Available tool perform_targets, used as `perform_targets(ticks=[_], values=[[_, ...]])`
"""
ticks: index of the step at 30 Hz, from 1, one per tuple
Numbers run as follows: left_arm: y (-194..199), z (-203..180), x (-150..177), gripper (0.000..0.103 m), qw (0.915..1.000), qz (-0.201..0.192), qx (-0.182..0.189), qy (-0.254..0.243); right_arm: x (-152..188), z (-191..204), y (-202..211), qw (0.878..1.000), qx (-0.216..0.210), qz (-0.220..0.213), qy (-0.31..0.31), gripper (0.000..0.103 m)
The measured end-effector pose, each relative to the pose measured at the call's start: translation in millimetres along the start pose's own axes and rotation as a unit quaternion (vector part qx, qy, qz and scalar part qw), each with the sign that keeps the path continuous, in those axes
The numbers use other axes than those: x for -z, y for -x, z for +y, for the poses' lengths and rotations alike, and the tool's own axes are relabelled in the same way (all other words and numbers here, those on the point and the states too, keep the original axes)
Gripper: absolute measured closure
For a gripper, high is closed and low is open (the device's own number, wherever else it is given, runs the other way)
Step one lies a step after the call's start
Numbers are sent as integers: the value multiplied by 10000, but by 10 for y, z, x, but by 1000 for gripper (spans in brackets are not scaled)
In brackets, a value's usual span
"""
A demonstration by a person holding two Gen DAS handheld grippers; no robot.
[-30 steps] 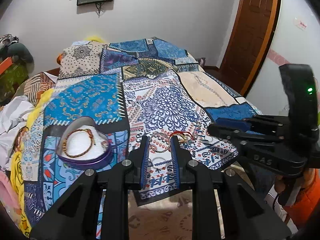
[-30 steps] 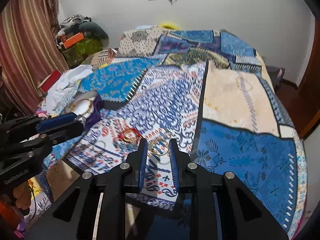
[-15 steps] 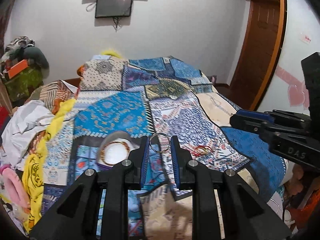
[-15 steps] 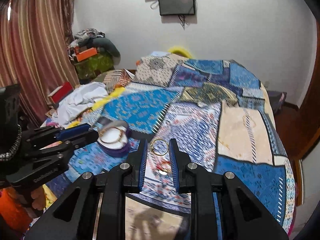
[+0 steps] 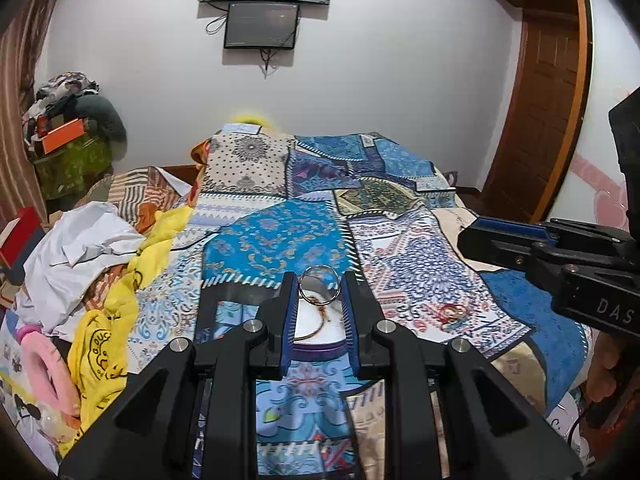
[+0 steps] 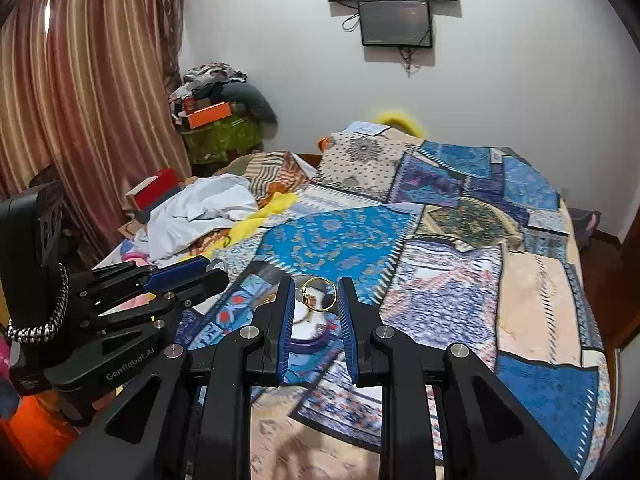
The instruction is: Organize jewelry
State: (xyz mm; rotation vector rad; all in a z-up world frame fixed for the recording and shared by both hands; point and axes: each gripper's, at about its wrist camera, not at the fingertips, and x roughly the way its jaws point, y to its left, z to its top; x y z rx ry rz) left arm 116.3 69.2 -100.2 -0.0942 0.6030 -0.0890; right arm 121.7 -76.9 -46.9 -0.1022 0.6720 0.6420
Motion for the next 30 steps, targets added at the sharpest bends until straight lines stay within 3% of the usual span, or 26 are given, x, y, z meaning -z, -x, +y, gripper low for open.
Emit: perform_targets(ticks=[9, 30], values=[[-219, 230, 58, 82, 9998, 163, -123, 76, -31, 97, -429, 9993, -223, 293, 102, 83], [-1078, 364, 335, 82, 9939, 1071, 147, 195, 51, -23, -1237, 9908, -477, 1263, -47, 83]])
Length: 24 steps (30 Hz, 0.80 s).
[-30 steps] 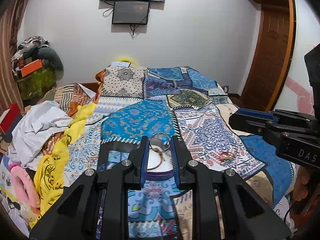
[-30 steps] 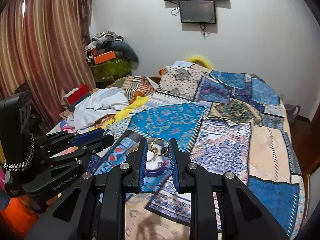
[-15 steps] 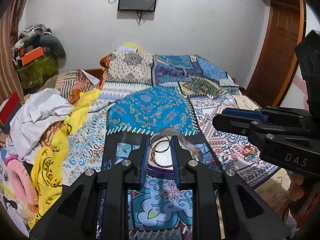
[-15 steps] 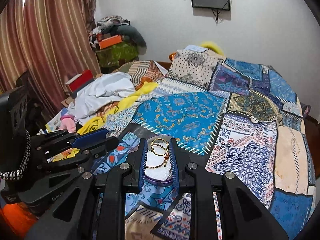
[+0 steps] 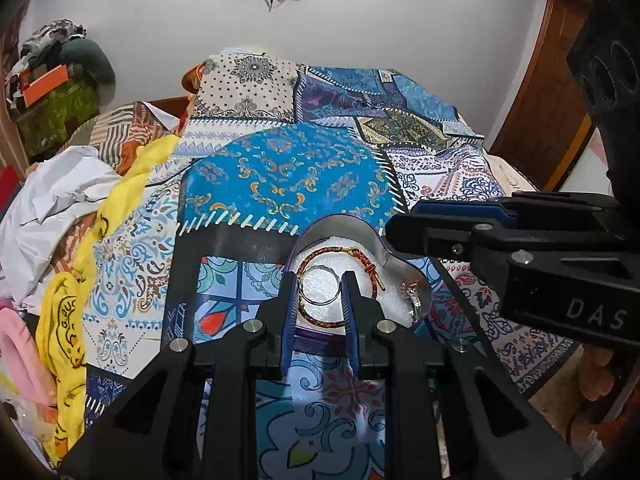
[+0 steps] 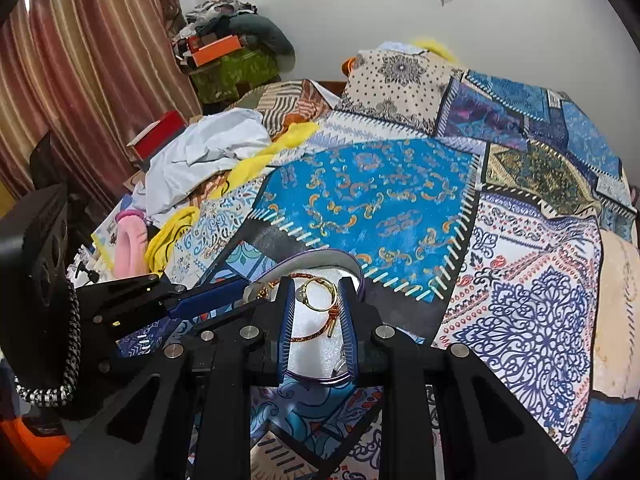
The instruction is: Organize jewelry
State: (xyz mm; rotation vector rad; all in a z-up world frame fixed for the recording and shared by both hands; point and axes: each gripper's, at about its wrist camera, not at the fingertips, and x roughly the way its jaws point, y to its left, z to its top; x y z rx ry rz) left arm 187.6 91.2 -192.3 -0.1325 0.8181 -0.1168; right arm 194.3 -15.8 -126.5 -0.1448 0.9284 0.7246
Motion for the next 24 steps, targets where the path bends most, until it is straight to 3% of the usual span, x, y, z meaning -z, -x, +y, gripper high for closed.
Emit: perform_targets(ticks=[15, 19, 24], values=[[154, 95, 13, 82, 9995, -104, -312, -5, 29, -11, -184, 9993, -156, 345, -81, 83], [218, 140, 32, 72, 9991, -129, -401, 58, 49, 15, -233, 9988, -142, 473, -62, 83], [284, 157, 45, 67, 9987, -141, -480, 110, 68, 40, -261, 9980, -96, 623, -54, 79]])
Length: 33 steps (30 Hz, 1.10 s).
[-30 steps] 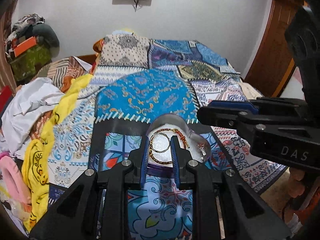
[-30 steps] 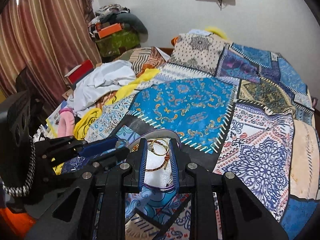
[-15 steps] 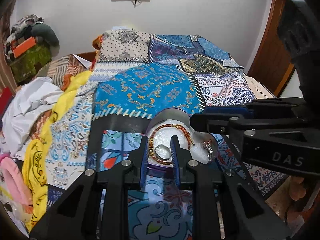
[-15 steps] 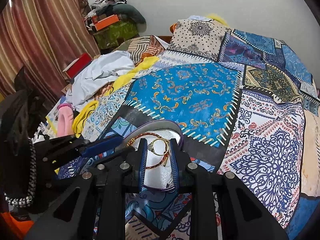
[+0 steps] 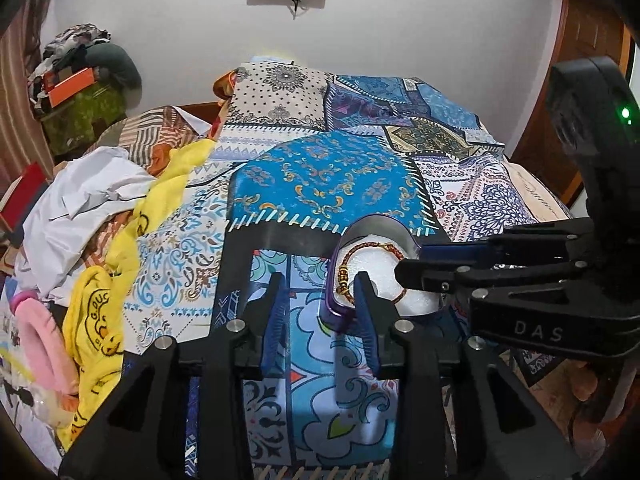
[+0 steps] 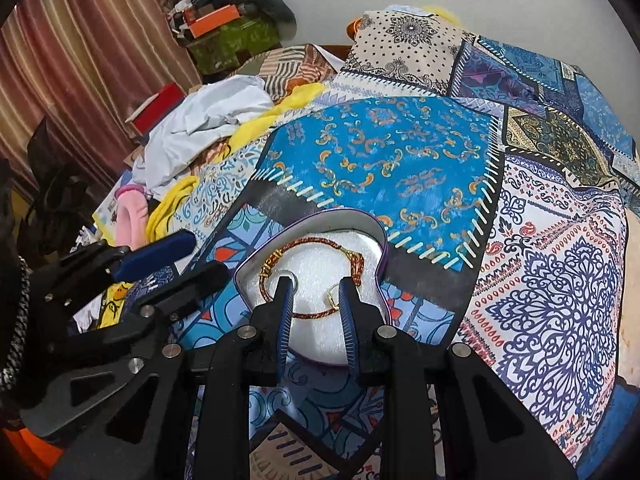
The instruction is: Organize jewelry
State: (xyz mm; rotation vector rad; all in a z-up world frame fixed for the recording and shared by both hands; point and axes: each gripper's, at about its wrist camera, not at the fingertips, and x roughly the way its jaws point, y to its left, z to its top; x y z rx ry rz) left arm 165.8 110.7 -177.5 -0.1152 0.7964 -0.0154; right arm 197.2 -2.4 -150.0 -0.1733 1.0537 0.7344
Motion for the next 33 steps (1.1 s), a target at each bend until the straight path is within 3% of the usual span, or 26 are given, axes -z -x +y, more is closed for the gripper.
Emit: perform_targets(ticks=[3, 15, 25, 33], values=[[70, -6, -5, 64, 10000, -54, -39, 0, 9, 6, 57, 10000, 71, -51, 0, 71], [445, -220, -135, 56, 9990, -416, -55, -124, 86, -24, 650, 9961, 487, -730, 80, 70], [663, -656, -215, 51, 9970, -645, 100, -411, 324, -226, 1216, 9879, 877, -1280, -19, 64], [622, -1086, -245, 50, 9958, -600, 375, -580, 596, -575, 1606, 9806, 1165, -1544, -324, 62]])
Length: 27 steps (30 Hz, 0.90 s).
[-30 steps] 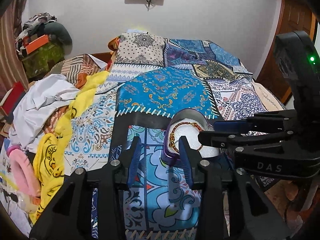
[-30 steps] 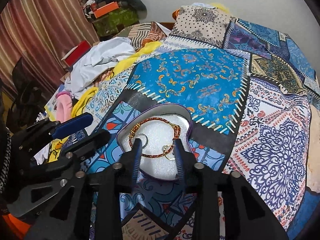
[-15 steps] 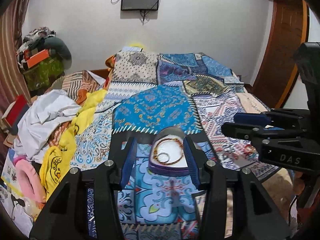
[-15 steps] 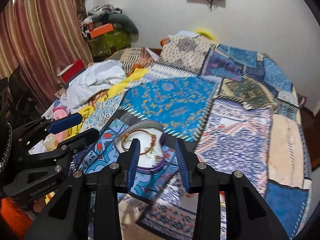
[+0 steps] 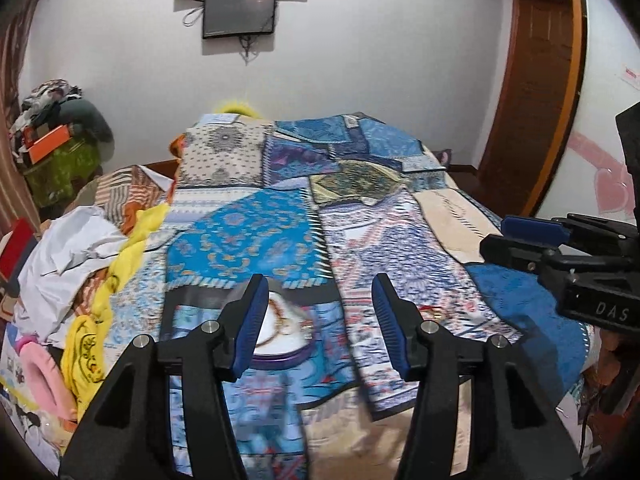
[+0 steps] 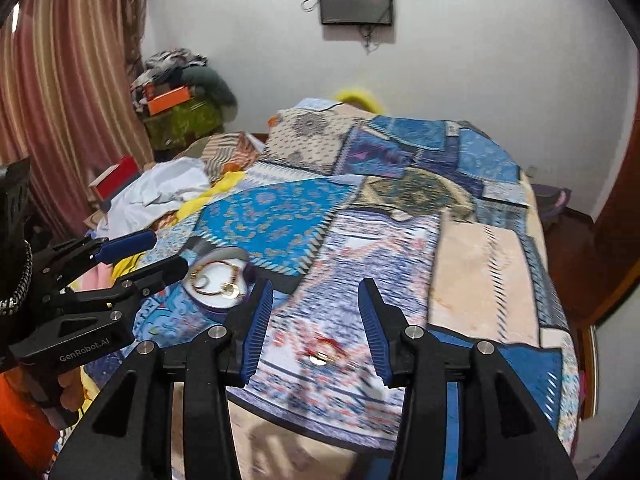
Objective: Organize jewelry
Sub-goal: 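Withdraw both tools from the tin toward the beaded strand, then grasp the blue-red beaded strand with the left tool and lift it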
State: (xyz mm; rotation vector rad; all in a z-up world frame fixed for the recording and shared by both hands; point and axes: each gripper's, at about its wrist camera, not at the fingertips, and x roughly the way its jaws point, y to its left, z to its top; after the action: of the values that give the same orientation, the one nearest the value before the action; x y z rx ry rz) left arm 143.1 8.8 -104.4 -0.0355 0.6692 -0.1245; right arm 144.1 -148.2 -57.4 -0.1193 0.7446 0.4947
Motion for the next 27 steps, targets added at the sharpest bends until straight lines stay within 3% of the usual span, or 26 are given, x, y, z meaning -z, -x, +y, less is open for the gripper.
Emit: perform_targets(ticks=[8, 16, 27], values=[[-289, -415, 78, 50, 9987, 373, 304, -170, 206, -474, 85, 9987, 253, 125, -418, 62], [-607, -610, 310, 50, 9933, 958, 595, -260, 475, -694, -61, 9970, 240, 458, -584, 62], [-913, -698, 432, 74, 9871, 1215, 1008, -275, 627, -770, -323, 9947, 53, 811, -634, 62]])
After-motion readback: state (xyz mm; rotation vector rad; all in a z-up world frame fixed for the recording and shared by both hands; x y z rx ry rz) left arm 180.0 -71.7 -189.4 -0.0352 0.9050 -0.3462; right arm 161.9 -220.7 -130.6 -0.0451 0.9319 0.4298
